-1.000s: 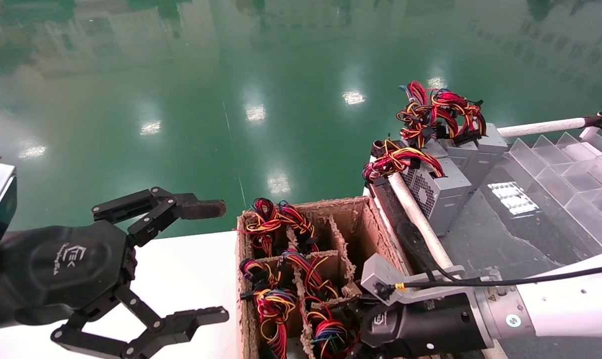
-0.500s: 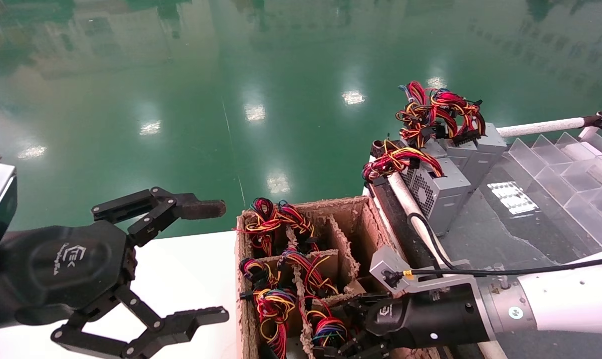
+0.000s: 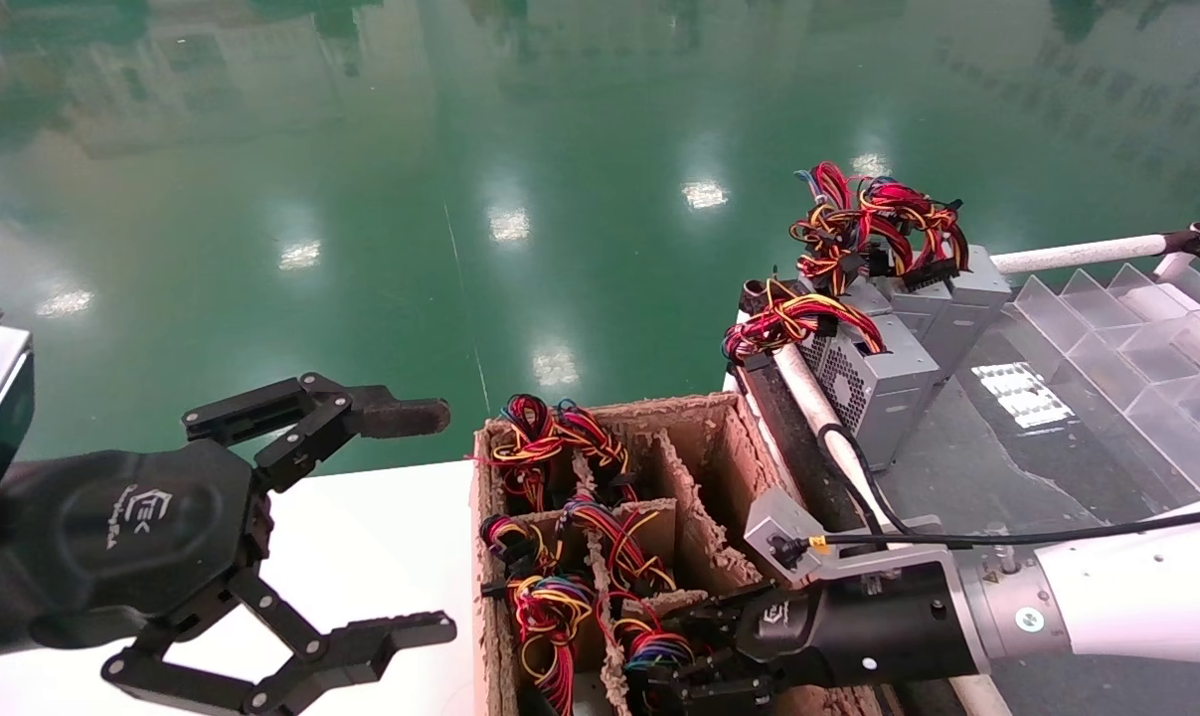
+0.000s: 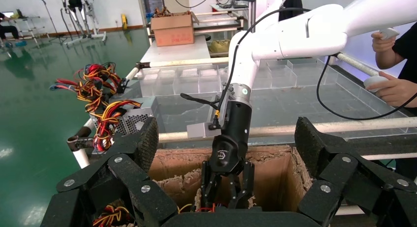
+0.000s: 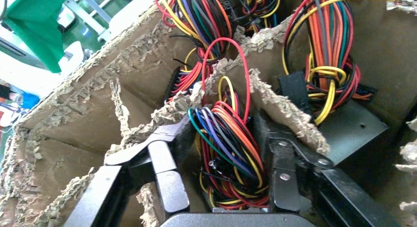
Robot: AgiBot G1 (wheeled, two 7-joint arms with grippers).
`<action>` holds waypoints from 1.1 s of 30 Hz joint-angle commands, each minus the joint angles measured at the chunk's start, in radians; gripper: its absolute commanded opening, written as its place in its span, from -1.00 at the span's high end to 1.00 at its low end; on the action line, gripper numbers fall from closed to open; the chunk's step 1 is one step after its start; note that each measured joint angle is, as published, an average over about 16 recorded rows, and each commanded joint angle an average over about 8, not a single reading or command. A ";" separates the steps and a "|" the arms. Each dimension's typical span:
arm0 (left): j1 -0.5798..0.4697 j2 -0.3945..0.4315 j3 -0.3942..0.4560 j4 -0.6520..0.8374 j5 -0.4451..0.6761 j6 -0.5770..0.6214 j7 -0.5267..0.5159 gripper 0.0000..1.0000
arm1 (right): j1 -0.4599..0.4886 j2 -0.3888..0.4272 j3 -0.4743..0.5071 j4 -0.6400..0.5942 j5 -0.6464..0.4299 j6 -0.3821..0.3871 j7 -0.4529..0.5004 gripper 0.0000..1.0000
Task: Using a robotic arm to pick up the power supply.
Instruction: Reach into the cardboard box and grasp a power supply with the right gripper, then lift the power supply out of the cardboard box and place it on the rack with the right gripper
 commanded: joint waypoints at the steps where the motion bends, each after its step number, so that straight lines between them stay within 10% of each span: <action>1: 0.000 0.000 0.000 0.000 0.000 0.000 0.000 -1.00 | 0.004 -0.003 -0.003 -0.011 0.001 0.001 -0.006 1.00; 33: 0.000 0.000 0.000 0.000 0.000 0.000 0.000 -1.00 | 0.012 0.028 -0.074 0.007 0.126 -0.032 0.001 1.00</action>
